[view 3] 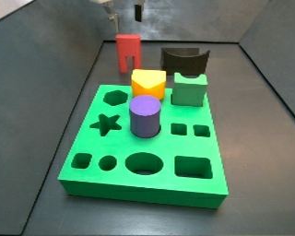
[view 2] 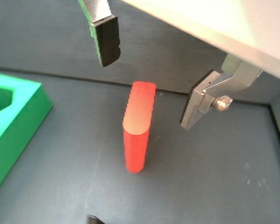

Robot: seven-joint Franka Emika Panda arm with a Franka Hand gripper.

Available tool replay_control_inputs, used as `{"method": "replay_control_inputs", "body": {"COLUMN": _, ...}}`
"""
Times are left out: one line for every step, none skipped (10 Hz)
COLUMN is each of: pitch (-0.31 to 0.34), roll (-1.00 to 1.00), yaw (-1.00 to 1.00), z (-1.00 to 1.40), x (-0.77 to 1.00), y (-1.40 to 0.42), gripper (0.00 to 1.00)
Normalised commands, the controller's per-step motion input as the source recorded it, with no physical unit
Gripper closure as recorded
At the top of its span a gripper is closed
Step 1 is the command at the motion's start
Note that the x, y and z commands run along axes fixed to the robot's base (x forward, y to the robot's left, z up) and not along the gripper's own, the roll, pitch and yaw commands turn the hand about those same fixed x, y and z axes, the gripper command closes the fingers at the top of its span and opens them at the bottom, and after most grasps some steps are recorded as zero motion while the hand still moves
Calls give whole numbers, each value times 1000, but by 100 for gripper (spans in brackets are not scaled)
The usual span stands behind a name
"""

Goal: Pick up the square-circle object. Move up. Place the square-circle object on the fixture. Regrasp the square-circle object. Rotate the square-circle object. Move to above the board. Insert the square-circle object.
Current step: Rotate the square-circle object.

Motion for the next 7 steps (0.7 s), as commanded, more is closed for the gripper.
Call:
{"method": "replay_control_inputs", "body": {"pitch": 4, "roll": 2, "yaw": 1000, "z": -33, "x": 35, "y": 3, "gripper": 0}}
{"method": "replay_control_inputs", "body": {"pitch": 5, "roll": 2, "yaw": 1000, "z": -33, "x": 35, "y": 3, "gripper": 0}}
{"method": "replay_control_inputs", "body": {"pitch": 5, "roll": 3, "yaw": 1000, "z": -33, "x": 35, "y": 3, "gripper": 0}}
{"method": "replay_control_inputs", "body": {"pitch": 5, "roll": 3, "yaw": 1000, "z": -32, "x": 35, "y": 2, "gripper": 0}}
{"method": "replay_control_inputs", "body": {"pitch": 5, "roll": 3, "yaw": 1000, "z": -32, "x": 35, "y": 2, "gripper": 0}}
{"method": "replay_control_inputs", "body": {"pitch": 5, "roll": 3, "yaw": 1000, "z": -32, "x": 36, "y": 2, "gripper": 0}}
{"method": "replay_control_inputs", "body": {"pitch": 6, "roll": 3, "yaw": 1000, "z": -32, "x": 36, "y": 2, "gripper": 0}}
